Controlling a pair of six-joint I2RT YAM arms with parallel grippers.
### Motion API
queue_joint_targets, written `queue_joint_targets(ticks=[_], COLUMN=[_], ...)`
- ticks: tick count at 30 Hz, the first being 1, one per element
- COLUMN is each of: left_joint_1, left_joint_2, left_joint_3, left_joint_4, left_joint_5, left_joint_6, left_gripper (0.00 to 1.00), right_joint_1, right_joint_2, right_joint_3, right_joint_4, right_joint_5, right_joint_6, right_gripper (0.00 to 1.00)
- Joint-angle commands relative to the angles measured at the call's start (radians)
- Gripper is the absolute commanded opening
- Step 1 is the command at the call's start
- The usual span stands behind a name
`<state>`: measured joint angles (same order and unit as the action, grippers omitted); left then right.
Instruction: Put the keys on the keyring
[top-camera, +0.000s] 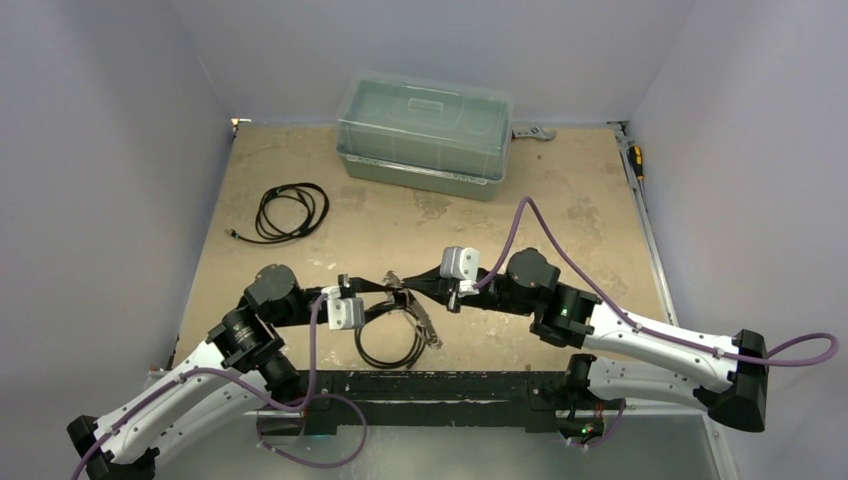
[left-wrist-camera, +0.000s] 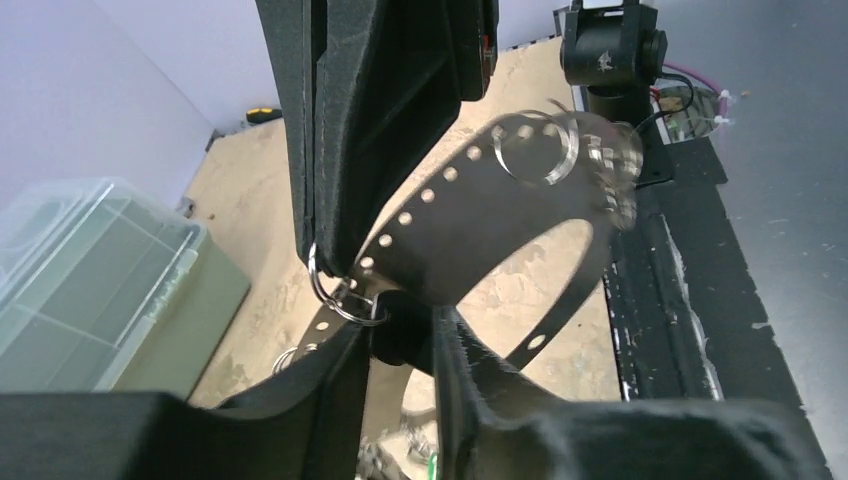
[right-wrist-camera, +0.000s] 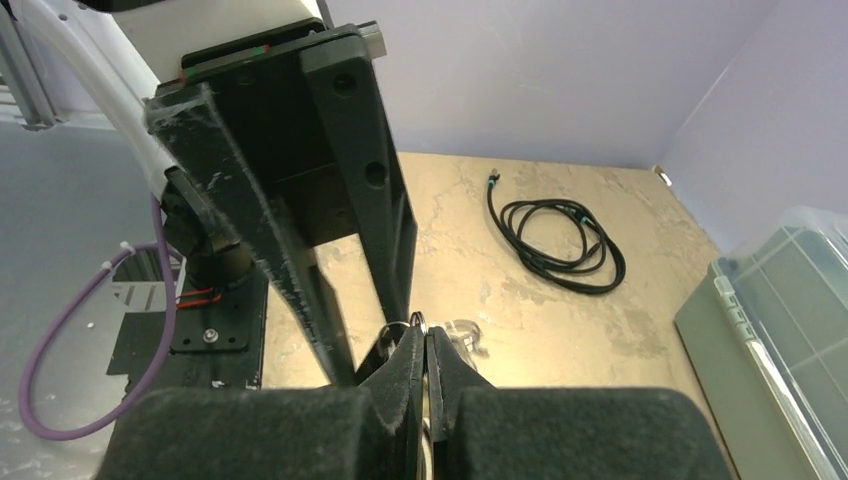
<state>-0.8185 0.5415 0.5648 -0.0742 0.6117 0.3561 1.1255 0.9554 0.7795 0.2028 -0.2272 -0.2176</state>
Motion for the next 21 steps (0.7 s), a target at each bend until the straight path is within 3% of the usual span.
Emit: queue_joint_targets(ticks=[1,6,11,21], left_joint_1=[-0.002,-0.001,-0.002,-0.001], left_joint_2=[-0.055,-0.123,-0.124,-0.025], left_joint_3=[0.045,0.079,0.139,0.132], left_joint_4=[-0.045,-0.11,-0.14,-0.05], left_joint_5=[-0.027,-0.064,-0.066,-0.054], left_joint_6=[0.024,0.032,-0.009,-0.1], left_gripper=[0.35,0.43,0.41,0.34], right_joint_1=[-0.001,-0.001,-0.001,-0.001], right_joint_2=[-0.037,-0.046,-0.045,-0.058], right_joint_3=[0.006,0.003,0.001,-0.006], right_joint_4=[0.078,0.071,0.074,0.077], right_joint_5=[0.004,-0.023,-0.041,-0.058], right_joint_6=[0.003,-0.003,-0.005,-0.008], right_gripper=[0.0,0.0,0.0,0.0])
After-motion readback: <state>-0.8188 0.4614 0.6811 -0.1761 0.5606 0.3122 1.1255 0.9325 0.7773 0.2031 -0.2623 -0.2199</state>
